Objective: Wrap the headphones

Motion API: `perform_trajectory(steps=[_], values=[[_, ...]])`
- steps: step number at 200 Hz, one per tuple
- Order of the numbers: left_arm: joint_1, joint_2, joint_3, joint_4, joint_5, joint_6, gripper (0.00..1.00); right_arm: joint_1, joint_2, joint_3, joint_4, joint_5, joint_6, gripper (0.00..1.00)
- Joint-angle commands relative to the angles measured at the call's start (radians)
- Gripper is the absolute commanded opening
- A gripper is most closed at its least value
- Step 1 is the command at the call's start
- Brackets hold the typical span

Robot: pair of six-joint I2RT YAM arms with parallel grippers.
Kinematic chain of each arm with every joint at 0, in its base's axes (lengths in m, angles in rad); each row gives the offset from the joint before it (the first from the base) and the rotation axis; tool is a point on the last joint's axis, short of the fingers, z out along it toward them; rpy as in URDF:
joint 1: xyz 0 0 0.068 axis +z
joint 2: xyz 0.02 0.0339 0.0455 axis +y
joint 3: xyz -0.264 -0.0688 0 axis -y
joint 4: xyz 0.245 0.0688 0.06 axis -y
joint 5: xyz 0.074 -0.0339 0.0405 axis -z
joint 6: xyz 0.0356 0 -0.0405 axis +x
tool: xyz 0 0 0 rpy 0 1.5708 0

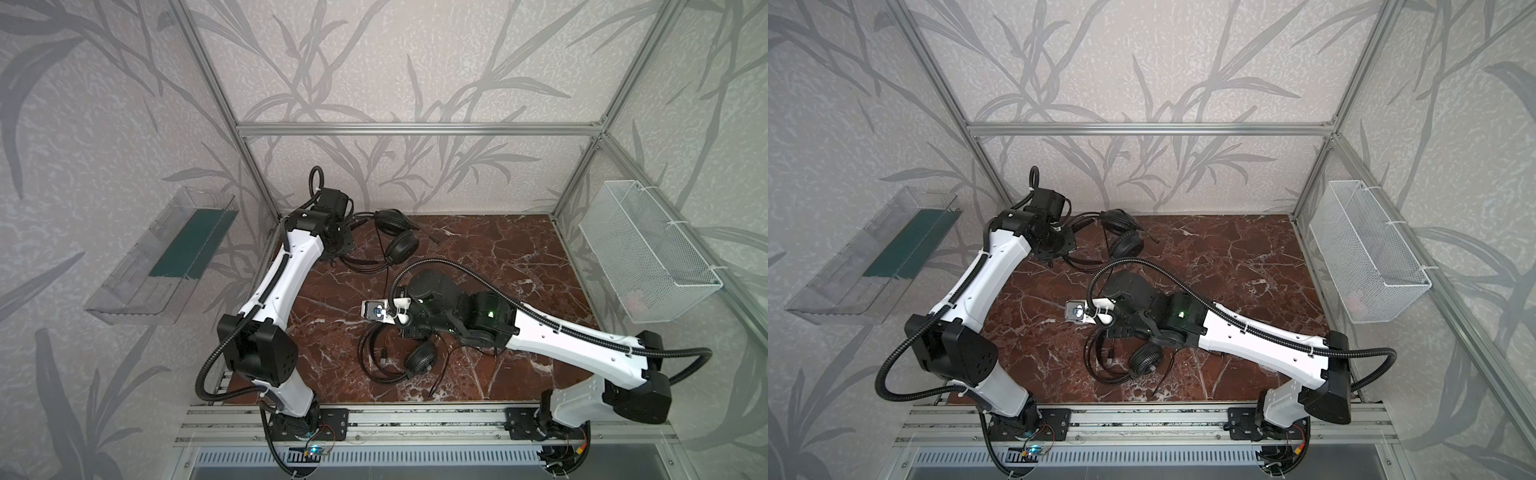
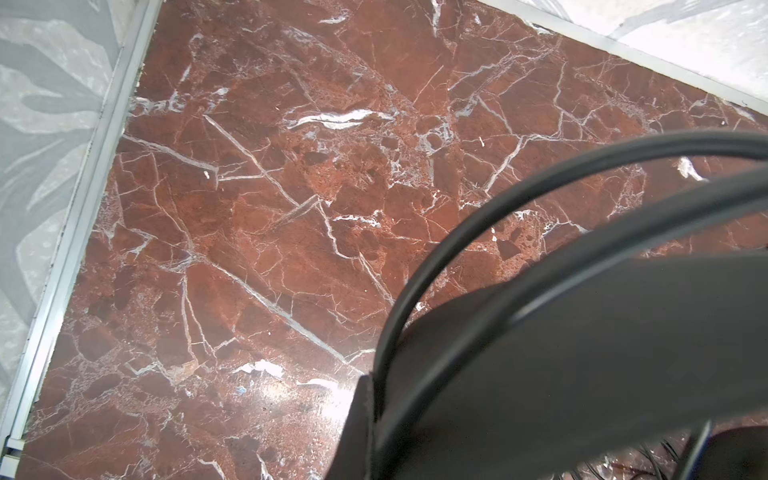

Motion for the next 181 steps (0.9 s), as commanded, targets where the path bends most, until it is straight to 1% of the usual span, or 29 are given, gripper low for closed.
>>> perform_trajectory(steps=[1, 9, 21, 37, 63, 79, 88, 97, 111, 126, 145, 149, 170, 181], values=[[0.003, 0.005, -0.008, 0.073, 0.035, -0.036, 0.00, 0.011, -0.036, 0.077, 0.070, 0.042, -0.072, 0.00], [-0.008, 0.004, -0.012, 0.071, 0.038, -0.028, 0.00, 0.012, -0.033, 0.081, 0.129, 0.120, -0.110, 0.00], [-0.036, -0.007, -0.027, 0.069, 0.014, -0.011, 0.00, -0.005, -0.025, 0.091, 0.196, 0.193, -0.164, 0.00], [-0.065, -0.036, -0.074, 0.074, -0.033, 0.007, 0.00, -0.047, -0.003, 0.133, 0.217, 0.241, -0.203, 0.00], [-0.067, -0.094, -0.162, 0.097, -0.019, 0.004, 0.00, -0.121, 0.039, 0.189, 0.262, 0.312, -0.261, 0.01], [-0.070, -0.128, -0.213, 0.107, -0.008, 0.007, 0.00, -0.142, 0.062, 0.196, 0.328, 0.353, -0.338, 0.07], [-0.074, -0.144, -0.236, 0.111, -0.005, 0.010, 0.00, -0.146, 0.076, 0.200, 0.355, 0.368, -0.380, 0.10], [-0.080, -0.158, -0.258, 0.113, -0.008, 0.014, 0.00, -0.148, 0.093, 0.211, 0.383, 0.379, -0.425, 0.16], [-0.095, -0.174, -0.284, 0.115, -0.018, 0.024, 0.00, -0.152, 0.115, 0.230, 0.429, 0.397, -0.460, 0.21], [-0.113, -0.182, -0.305, 0.108, -0.041, 0.034, 0.00, -0.162, 0.129, 0.259, 0.438, 0.384, -0.454, 0.29], [-0.127, -0.200, -0.333, 0.108, -0.050, 0.040, 0.00, -0.168, 0.140, 0.277, 0.448, 0.355, -0.442, 0.31], [-0.129, -0.205, -0.340, 0.109, -0.049, 0.042, 0.00, -0.203, 0.145, 0.283, 0.454, 0.352, -0.439, 0.32], [-0.137, -0.240, -0.382, 0.117, -0.043, 0.052, 0.00, -0.226, 0.173, 0.325, 0.469, 0.349, -0.440, 0.34], [-0.143, -0.254, -0.400, 0.115, -0.037, 0.060, 0.00, -0.233, 0.188, 0.350, 0.488, 0.351, -0.452, 0.39]])
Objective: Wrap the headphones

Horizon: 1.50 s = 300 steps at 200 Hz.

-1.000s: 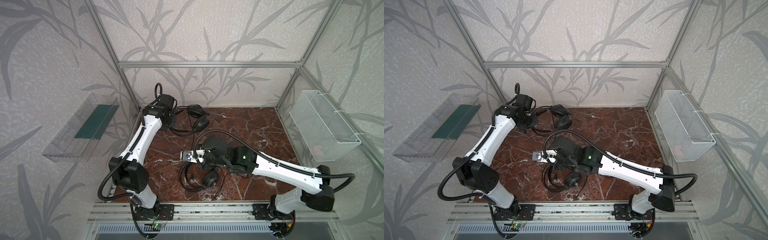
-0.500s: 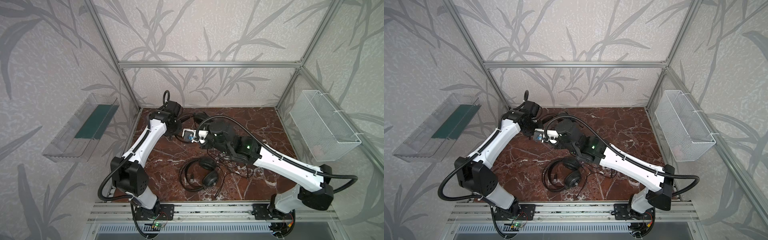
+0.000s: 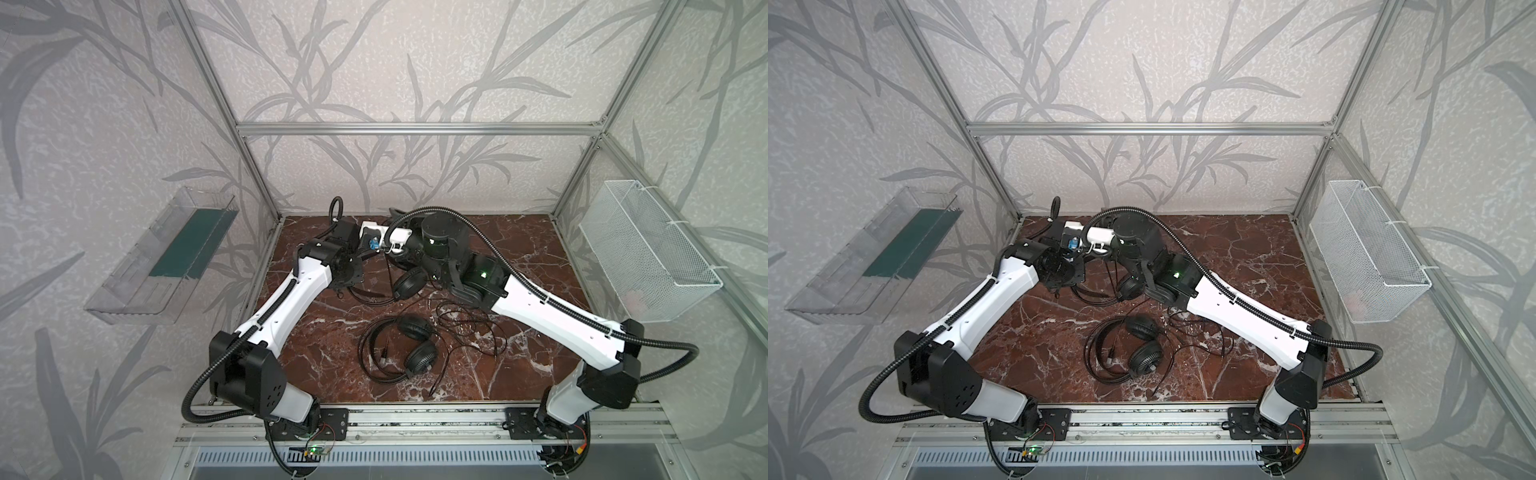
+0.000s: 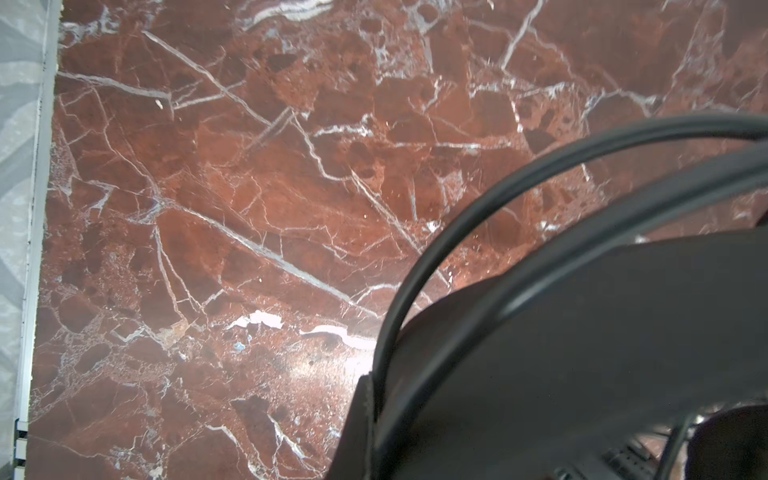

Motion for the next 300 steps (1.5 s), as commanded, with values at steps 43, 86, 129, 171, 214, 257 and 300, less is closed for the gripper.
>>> perform_trajectory(steps=[43, 86, 129, 171, 214, 257, 300], values=[[-0.022, -0.129, -0.089, 0.022, -0.030, 0.022, 0.00, -0.055, 0.055, 0.160, 0.170, -0.010, 0.025, 0.49], [-0.020, -0.179, -0.092, 0.008, -0.024, 0.009, 0.00, -0.058, 0.045, 0.156, 0.065, -0.012, 0.146, 0.52], [0.000, -0.184, 0.005, -0.058, 0.083, -0.009, 0.00, -0.019, -0.289, -0.304, 0.130, -0.132, 0.480, 0.59], [0.036, -0.204, 0.127, -0.116, 0.117, -0.028, 0.00, -0.012, -0.654, -0.726, 0.307, -0.318, 0.627, 0.62], [0.050, -0.175, 0.315, -0.172, 0.138, -0.045, 0.00, -0.009, -0.807, -0.995, 0.410, -0.241, 0.760, 0.63], [0.050, -0.145, 0.438, -0.225, 0.138, -0.049, 0.00, -0.010, -0.669, -1.172, 0.662, -0.181, 0.938, 0.63], [0.051, -0.132, 0.510, -0.260, 0.139, -0.052, 0.00, -0.052, -0.357, -1.117, 0.905, -0.073, 0.946, 0.63]])
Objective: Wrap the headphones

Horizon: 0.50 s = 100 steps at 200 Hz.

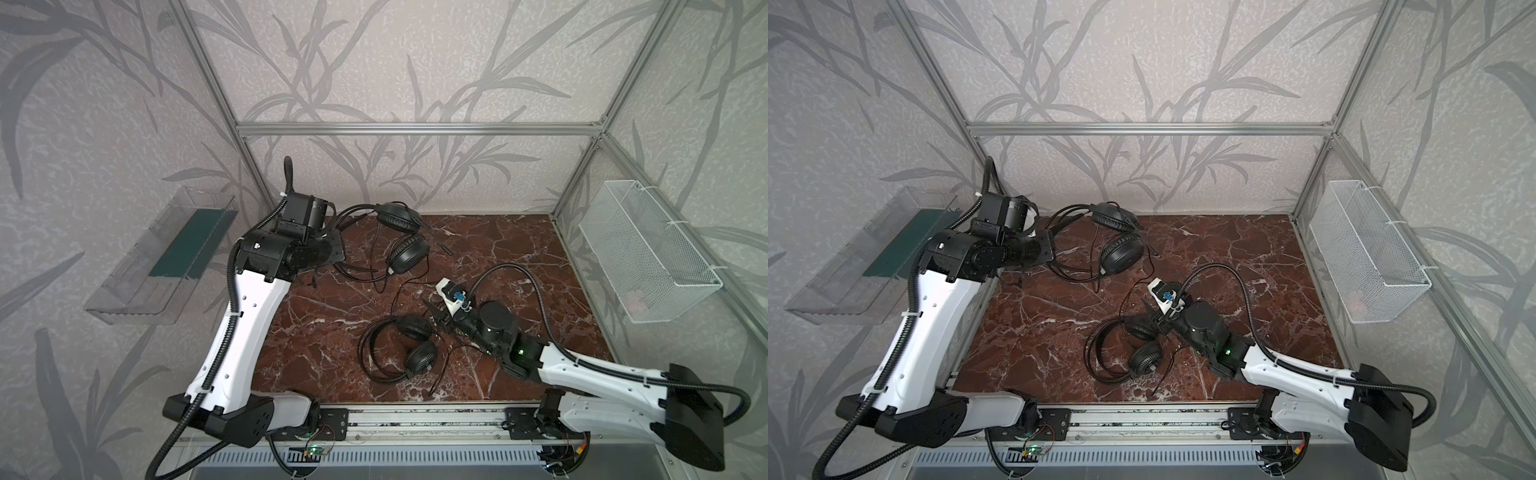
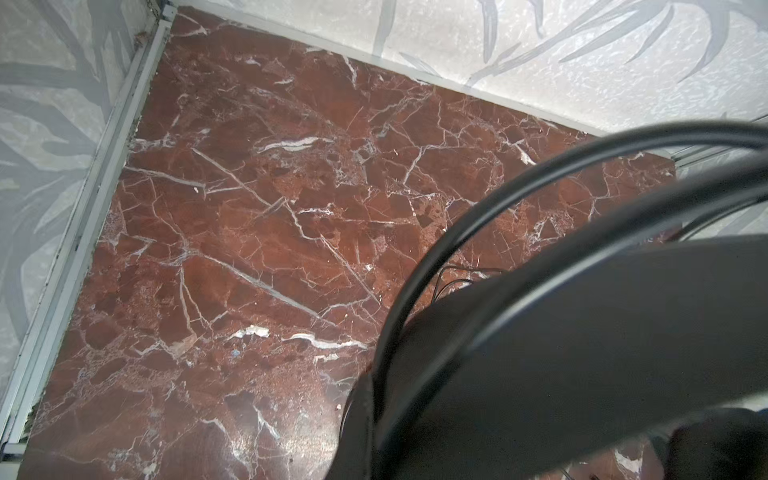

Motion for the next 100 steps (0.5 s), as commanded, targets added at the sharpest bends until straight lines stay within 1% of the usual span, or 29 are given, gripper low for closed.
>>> perform_trajectory(steps=[1, 16, 31, 44, 57, 65, 86, 93, 100], values=[[0.000, -0.001, 0.062, -0.005, 0.025, -0.033, 0.00, -0.040, 0.127, 0.078, 0.237, 0.066, 0.054, 0.63], [0.000, 0.002, 0.078, -0.013, 0.024, -0.033, 0.00, -0.087, 0.225, 0.124, 0.273, 0.057, 0.094, 0.62], [0.000, 0.001, 0.091, -0.024, 0.018, -0.029, 0.00, -0.136, 0.323, 0.148, 0.390, 0.060, 0.106, 0.61], [0.000, -0.005, 0.095, -0.030, 0.011, -0.027, 0.00, -0.175, 0.396, 0.156, 0.496, 0.052, 0.079, 0.61], [0.000, -0.010, 0.096, -0.035, 0.002, -0.027, 0.00, -0.207, 0.434, 0.186, 0.475, 0.040, 0.091, 0.60], [0.000, -0.010, 0.094, -0.033, 0.002, -0.026, 0.00, -0.228, 0.459, 0.203, 0.462, 0.002, 0.114, 0.59], [0.002, -0.010, 0.095, -0.030, 0.006, -0.029, 0.00, -0.235, 0.525, 0.241, 0.475, -0.054, 0.099, 0.53], [0.002, -0.007, 0.099, -0.030, 0.007, -0.030, 0.00, -0.235, 0.534, 0.249, 0.477, -0.066, 0.093, 0.48], [0.001, -0.005, 0.104, -0.032, 0.007, -0.030, 0.00, -0.235, 0.534, 0.253, 0.482, -0.068, 0.090, 0.40]])
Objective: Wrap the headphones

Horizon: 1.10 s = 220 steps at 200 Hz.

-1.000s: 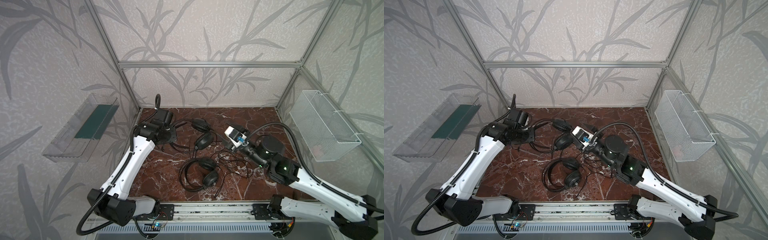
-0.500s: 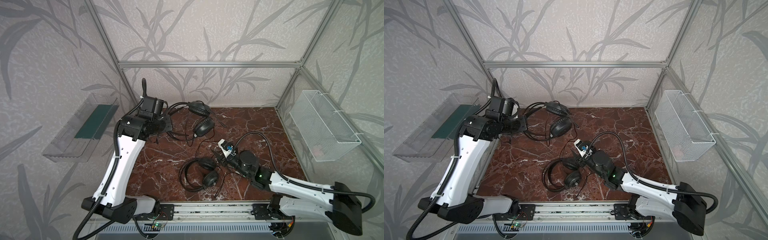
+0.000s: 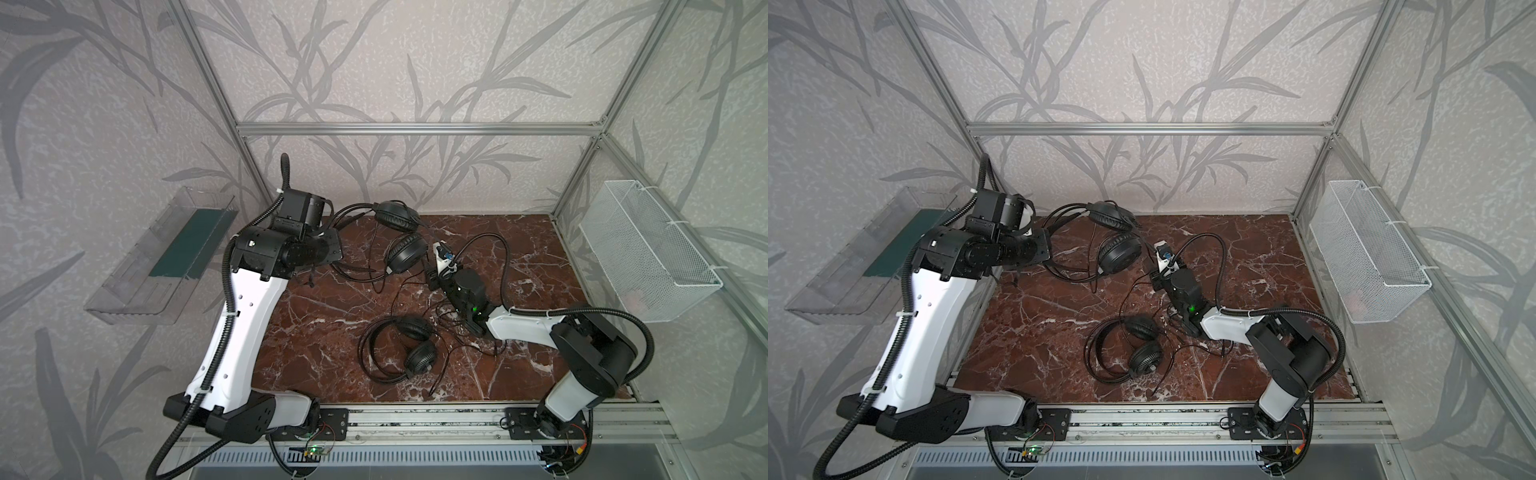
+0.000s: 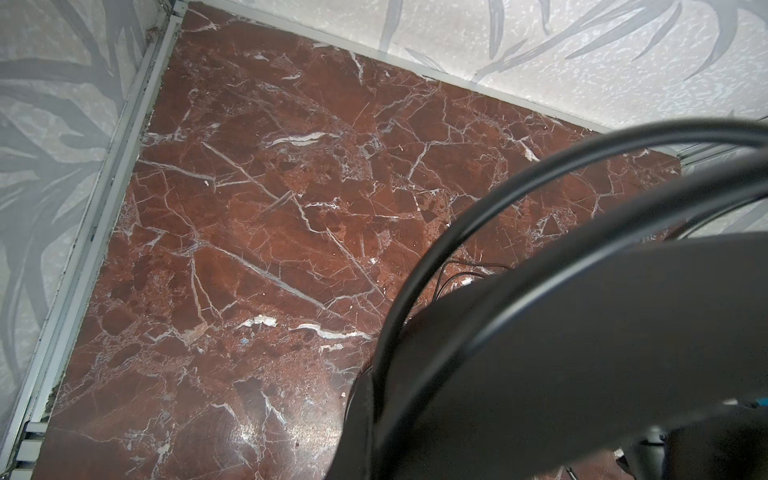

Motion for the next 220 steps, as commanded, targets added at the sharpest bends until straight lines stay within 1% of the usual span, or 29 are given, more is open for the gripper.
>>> perform_trajectory(steps=[1, 6, 22, 39, 55, 78, 90, 102, 121, 127, 128, 129, 131, 160, 184, 208, 220], values=[[0.001, -0.016, 0.046, 0.027, 0.014, -0.029, 0.00, 0.006, 0.017, 0.045, 0.094, -0.054, -0.002, 0.39], [0.003, -0.016, 0.048, 0.028, 0.014, -0.030, 0.00, 0.006, 0.017, 0.045, 0.099, -0.052, -0.005, 0.36], [0.007, -0.015, 0.047, 0.028, 0.008, -0.029, 0.00, 0.008, 0.006, 0.043, 0.089, -0.064, -0.039, 0.16], [0.015, -0.010, 0.022, 0.041, -0.013, -0.031, 0.00, 0.034, -0.062, 0.006, 0.075, -0.045, -0.099, 0.10], [0.028, 0.003, -0.013, 0.062, -0.055, -0.034, 0.00, 0.091, -0.163, -0.053, 0.076, 0.024, -0.188, 0.08], [0.052, 0.028, -0.076, 0.124, -0.051, -0.039, 0.00, 0.184, -0.344, -0.130, 0.035, 0.134, -0.307, 0.07], [0.054, 0.046, -0.096, 0.153, -0.079, -0.037, 0.00, 0.210, -0.450, -0.157, -0.012, 0.150, -0.347, 0.07], [0.055, 0.064, -0.113, 0.176, -0.102, -0.037, 0.00, 0.216, -0.557, -0.169, -0.090, 0.155, -0.344, 0.07], [0.057, 0.088, -0.124, 0.198, -0.095, -0.038, 0.00, 0.217, -0.693, -0.157, -0.198, 0.160, -0.307, 0.06], [0.058, 0.094, -0.128, 0.205, -0.092, -0.040, 0.00, 0.217, -0.723, -0.149, -0.261, 0.157, -0.291, 0.06], [0.058, 0.094, -0.129, 0.206, -0.090, -0.040, 0.00, 0.217, -0.727, -0.146, -0.268, 0.155, -0.290, 0.05], [0.058, 0.094, -0.130, 0.207, -0.090, -0.041, 0.00, 0.217, -0.732, -0.144, -0.274, 0.154, -0.288, 0.01], [0.058, 0.094, -0.131, 0.210, -0.088, -0.040, 0.00, 0.217, -0.740, -0.140, -0.286, 0.149, -0.287, 0.00], [0.059, 0.091, -0.147, 0.222, -0.080, -0.037, 0.00, 0.217, -0.794, -0.070, -0.421, 0.069, -0.255, 0.00], [0.058, 0.082, -0.177, 0.228, -0.068, -0.032, 0.00, 0.225, -0.796, 0.018, -0.509, 0.012, -0.269, 0.00], [0.058, 0.087, -0.212, 0.238, -0.057, -0.033, 0.00, 0.256, -0.743, 0.162, -0.592, -0.095, -0.341, 0.00], [0.057, 0.090, -0.229, 0.246, -0.054, -0.035, 0.00, 0.281, -0.696, 0.260, -0.666, -0.120, -0.389, 0.00]])
